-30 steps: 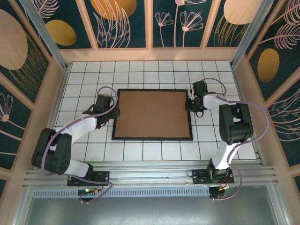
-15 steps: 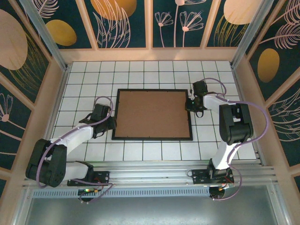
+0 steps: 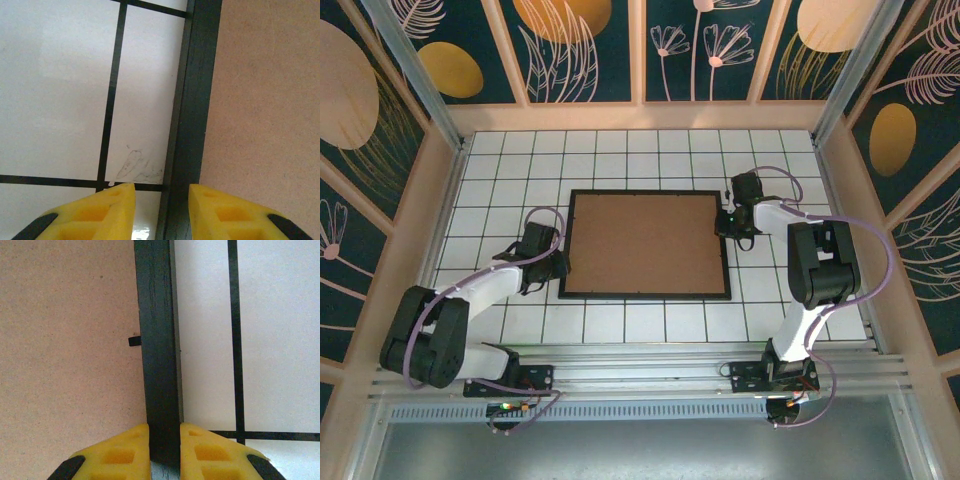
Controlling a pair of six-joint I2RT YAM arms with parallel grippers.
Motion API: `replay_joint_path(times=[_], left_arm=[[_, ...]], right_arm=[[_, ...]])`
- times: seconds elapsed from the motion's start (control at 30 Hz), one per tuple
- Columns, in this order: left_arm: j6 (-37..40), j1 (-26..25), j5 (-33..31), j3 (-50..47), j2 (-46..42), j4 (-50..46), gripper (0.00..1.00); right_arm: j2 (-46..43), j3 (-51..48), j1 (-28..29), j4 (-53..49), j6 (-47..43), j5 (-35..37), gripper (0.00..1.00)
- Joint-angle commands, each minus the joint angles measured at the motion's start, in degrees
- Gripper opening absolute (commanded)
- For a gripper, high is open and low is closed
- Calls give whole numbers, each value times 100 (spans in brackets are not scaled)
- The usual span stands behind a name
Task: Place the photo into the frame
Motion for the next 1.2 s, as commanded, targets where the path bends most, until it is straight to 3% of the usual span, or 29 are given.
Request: replay_joint_path(times=[0.0, 0.67, 1.17], left_arm=[[-31, 17, 179, -43, 80, 210, 35], [78, -71, 748, -122, 516, 471, 33], [-1, -187, 373, -96, 792, 392, 32]], right_arm=[[227, -14, 149, -115, -123, -80, 17], [286, -1, 202, -107, -121, -93, 17], [304, 15, 221, -123, -125, -71, 17]])
